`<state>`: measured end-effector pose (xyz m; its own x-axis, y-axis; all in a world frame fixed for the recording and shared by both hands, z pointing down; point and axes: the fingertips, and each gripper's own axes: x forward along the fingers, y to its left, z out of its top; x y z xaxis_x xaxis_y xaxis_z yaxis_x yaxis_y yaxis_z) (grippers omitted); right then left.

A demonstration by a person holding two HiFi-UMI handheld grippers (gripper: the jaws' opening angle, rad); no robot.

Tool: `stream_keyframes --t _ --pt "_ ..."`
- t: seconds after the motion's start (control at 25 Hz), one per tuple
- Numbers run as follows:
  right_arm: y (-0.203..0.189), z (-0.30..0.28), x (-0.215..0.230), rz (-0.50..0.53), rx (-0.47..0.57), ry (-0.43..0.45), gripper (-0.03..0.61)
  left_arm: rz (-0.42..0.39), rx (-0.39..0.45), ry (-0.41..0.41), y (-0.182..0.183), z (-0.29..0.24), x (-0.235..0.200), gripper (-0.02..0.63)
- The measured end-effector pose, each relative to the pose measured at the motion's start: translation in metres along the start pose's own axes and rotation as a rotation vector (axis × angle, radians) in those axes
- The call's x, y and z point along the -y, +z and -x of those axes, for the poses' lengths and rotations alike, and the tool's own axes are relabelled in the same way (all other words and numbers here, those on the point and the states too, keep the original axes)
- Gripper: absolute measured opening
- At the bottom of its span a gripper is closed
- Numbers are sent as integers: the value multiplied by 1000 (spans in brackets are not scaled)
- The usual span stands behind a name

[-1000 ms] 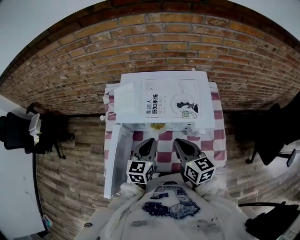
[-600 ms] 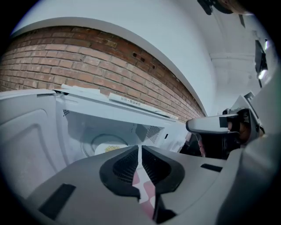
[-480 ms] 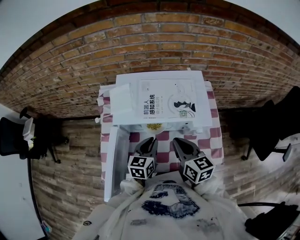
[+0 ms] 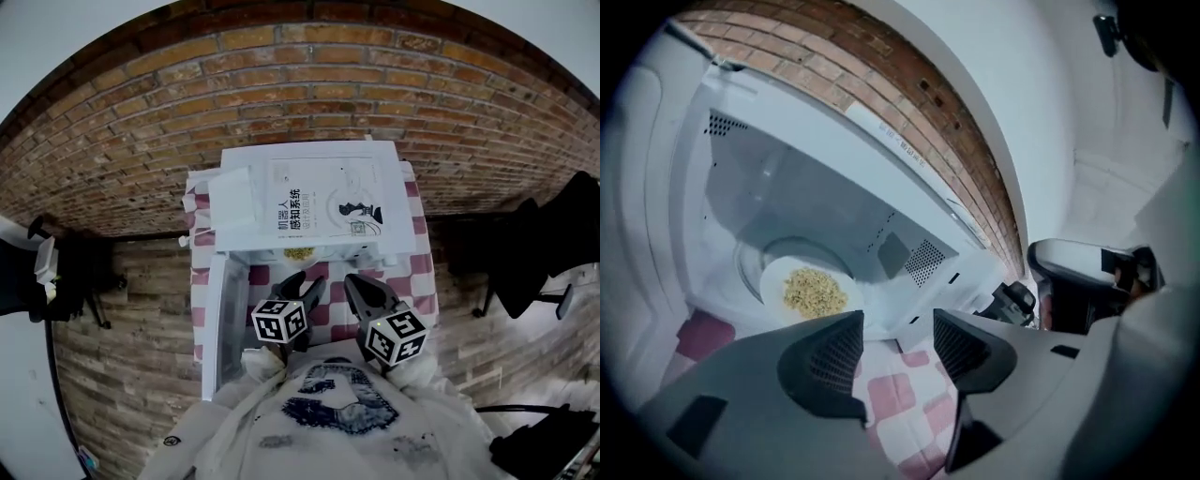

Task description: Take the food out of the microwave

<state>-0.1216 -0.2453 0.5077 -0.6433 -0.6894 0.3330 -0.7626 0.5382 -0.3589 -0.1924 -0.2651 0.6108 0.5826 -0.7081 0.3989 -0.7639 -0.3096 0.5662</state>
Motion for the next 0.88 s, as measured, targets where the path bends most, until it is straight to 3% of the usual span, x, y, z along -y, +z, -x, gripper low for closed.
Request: stream_keyframes --t 0.28,0.88 --pt "1 3 5 5 -3 -6 14 157 -28 -26 -16 -16 -12 307" --pt "0 5 16 -5 -7 -27 14 418 -30 -58 -42 -41 -54 305"
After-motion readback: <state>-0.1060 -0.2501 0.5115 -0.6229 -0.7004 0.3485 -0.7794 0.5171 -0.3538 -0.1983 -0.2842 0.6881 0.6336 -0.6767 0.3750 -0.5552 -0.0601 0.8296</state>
